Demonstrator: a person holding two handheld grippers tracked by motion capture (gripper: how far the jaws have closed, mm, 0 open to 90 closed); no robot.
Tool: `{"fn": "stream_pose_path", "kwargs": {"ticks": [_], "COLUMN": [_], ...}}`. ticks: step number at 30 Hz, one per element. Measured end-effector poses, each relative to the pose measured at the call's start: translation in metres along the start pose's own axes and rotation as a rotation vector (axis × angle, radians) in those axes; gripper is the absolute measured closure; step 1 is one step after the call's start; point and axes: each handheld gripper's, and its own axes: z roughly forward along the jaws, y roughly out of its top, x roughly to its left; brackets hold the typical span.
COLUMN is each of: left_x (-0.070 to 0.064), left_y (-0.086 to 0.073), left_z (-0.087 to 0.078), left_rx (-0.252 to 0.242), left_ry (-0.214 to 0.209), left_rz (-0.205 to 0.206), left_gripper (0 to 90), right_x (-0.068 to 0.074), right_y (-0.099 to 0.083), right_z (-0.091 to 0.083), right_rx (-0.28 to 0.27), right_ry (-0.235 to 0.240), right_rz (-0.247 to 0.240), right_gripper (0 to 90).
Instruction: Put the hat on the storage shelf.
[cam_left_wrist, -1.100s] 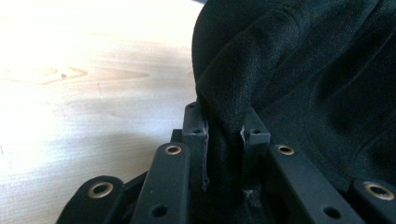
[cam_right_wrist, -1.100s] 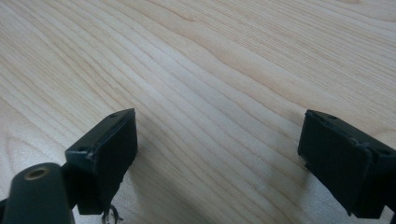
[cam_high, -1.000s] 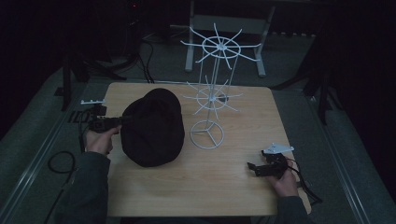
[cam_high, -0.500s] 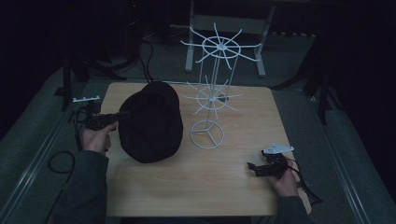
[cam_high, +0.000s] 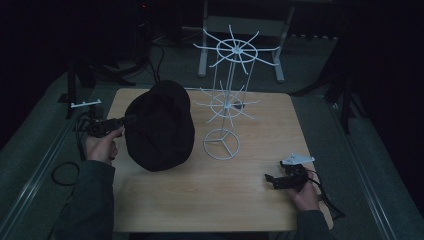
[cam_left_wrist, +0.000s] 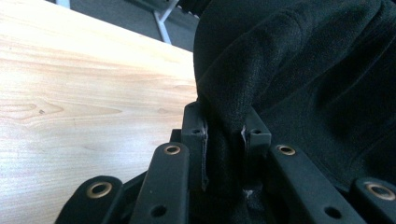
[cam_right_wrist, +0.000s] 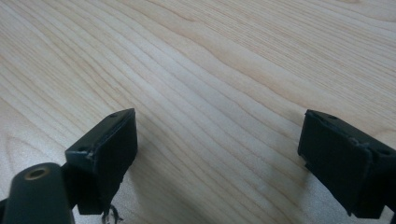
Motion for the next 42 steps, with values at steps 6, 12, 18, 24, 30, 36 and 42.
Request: {"fn": "stream_pose_path", "kwargs": {"ticks": [6,12,18,24,30,36,42], "left_x": [-0.005,-0.008,-0.011,-0.015,-0.018,-0.021,-0.023], "left_y": [0.008,0.012,0.014,0.018,0.02,0.021,0.023], "left_z": [-0.005,-0.008,-0.011,-0.013,-0.009,-0.007,-0.005], "left_rx": [-0.017,-0.043,-0.062,-0.078,-0.083,-0.091,-0.1], "left_ry": [-0.002,-0.014,-0.017,-0.026,-0.042,-0.059,-0.076], "left_rz": [0.004,-0.007,-0.011,-0.015,-0.026,-0.034,-0.046], "left_gripper": [77.4,77.4,77.3,77.3,77.3,77.0,76.9], "right_x": [0.0,0.0,0.0,0.0,0.0,0.0,0.0], "right_y": [0.0,0.0,0.0,0.0,0.0,0.0,0.0], "right_z": [0.0,0.0,0.0,0.0,0.0,0.0,0.0], "right_rx": [0.0,0.0,0.0,-0.001,0.0,-0.001,-0.001], "right_ry": [0.0,0.0,-0.001,-0.001,-0.001,-0.001,-0.002], "right_rz": [0.0,0.0,0.001,0.0,0.001,0.001,0.0], "right_gripper": [11.8,11.8,11.8,11.8,11.9,11.9,11.9]}}
